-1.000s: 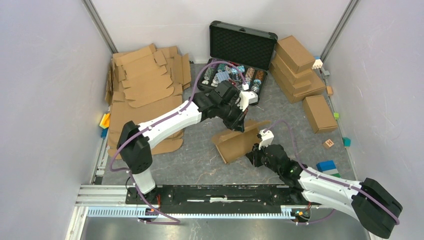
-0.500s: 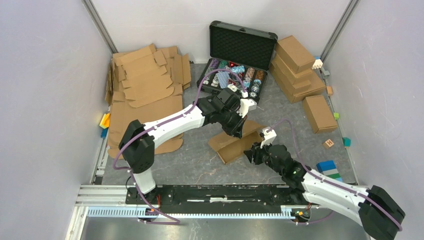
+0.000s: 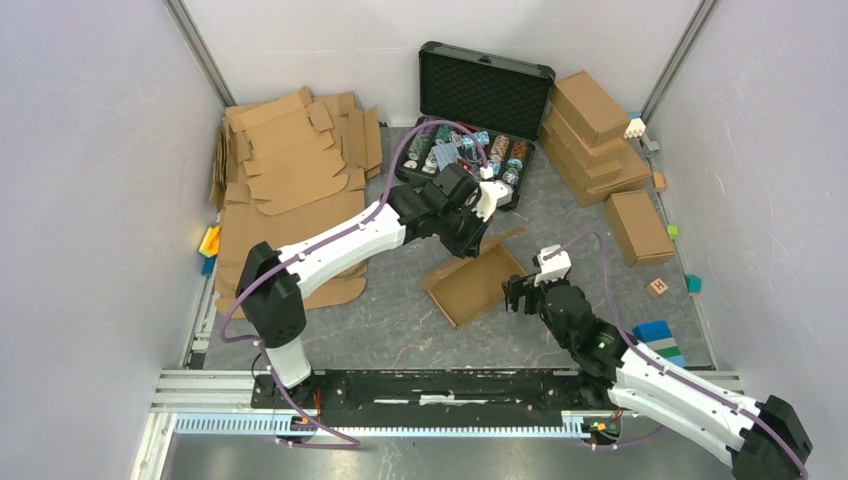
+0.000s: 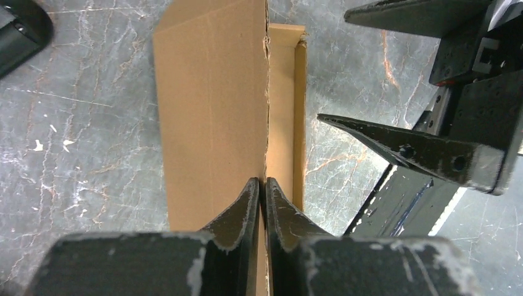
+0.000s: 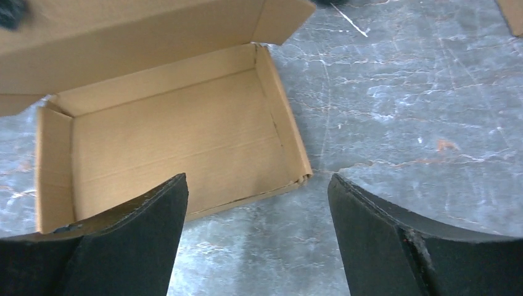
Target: Fold the paper box
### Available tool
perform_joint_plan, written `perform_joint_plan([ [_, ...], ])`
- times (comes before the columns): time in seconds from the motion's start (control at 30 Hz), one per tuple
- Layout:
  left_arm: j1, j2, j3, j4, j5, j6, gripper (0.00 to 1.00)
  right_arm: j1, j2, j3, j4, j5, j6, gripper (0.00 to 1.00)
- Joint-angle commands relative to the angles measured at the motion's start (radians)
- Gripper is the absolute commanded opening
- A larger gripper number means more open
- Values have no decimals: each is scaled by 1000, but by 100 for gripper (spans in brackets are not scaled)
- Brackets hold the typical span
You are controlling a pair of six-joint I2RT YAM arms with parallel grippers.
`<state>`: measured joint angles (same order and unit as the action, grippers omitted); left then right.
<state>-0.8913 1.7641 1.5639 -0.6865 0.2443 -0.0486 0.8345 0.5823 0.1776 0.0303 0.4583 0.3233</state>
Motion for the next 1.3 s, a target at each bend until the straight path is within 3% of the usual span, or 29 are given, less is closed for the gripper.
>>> perform_joint_plan([
  [0.0,12,-39,72,-46,-46,76,14,-15,48,51,43,52,-164,90],
  [0.13,40,-21,90,-74,-13,98,15,-128,113,116,50,-154,-233,94],
  [0.3,81,-33,59,-68,13,118,14,-395,125,32,318,-559,-209,98],
  [0.6,98,-12,96,-102,25,170,14,-453,311,-31,681,-562,-276,98],
  [0.73,98,-7,105,-103,42,173,14,-459,383,17,746,-588,-315,98],
  [0.87,97,-7,104,-104,44,171,14,-526,445,46,840,-779,-301,98],
  [1.27,80,17,119,-104,42,157,13,-608,705,165,993,-1027,-350,98],
])
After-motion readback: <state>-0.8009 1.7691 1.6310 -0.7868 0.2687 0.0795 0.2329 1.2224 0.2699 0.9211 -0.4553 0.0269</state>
